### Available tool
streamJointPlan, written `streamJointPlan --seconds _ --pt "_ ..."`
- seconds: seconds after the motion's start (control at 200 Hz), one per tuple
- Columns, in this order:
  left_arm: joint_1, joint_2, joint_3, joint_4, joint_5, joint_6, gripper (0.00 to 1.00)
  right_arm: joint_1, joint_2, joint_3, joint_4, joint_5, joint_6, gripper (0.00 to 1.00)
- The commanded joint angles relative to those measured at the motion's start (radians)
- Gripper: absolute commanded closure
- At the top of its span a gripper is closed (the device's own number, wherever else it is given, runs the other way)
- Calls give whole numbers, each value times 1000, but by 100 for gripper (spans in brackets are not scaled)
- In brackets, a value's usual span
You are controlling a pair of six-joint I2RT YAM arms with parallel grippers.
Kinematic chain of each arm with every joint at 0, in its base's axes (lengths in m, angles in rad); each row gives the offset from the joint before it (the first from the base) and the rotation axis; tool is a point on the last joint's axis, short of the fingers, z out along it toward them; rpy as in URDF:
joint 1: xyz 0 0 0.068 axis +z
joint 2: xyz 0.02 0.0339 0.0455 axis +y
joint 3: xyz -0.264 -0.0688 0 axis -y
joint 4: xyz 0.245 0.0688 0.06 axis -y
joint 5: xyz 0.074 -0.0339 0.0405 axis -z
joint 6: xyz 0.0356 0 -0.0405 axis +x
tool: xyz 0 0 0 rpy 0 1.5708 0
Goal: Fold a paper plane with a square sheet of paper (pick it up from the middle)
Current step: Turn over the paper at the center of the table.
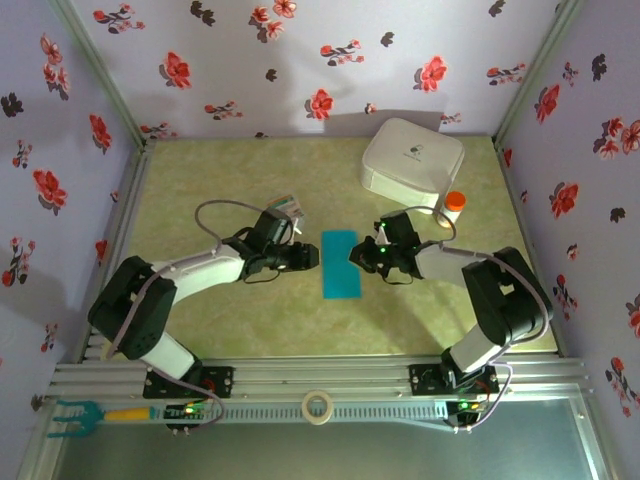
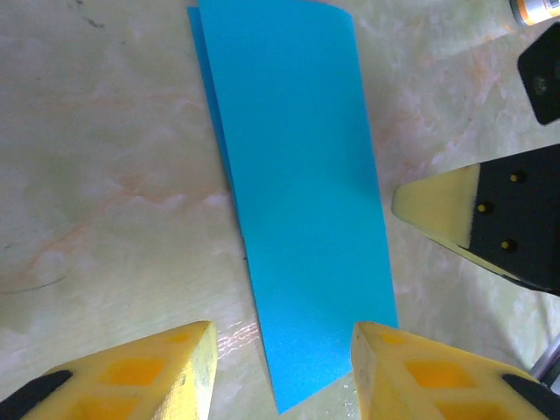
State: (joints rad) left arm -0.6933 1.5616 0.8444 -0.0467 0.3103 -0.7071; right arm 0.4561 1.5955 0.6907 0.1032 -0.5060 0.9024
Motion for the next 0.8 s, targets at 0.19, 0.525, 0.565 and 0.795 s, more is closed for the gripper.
streamJointPlan --seconds 0.19,0.525,0.565,0.795 --pt "8 40 39 11 49 -25 56 -5 84 -35 50 -36 12 88" --pt "8 63 56 -1 53 -30 56 -5 65 -79 139 -52 91 87" --pt "6 66 58 -1 53 -33 56 -5 52 -78 137 -51 93 87" --pt "8 87 70 -2 67 -37 55 -19 13 -76 122 -31 86 87"
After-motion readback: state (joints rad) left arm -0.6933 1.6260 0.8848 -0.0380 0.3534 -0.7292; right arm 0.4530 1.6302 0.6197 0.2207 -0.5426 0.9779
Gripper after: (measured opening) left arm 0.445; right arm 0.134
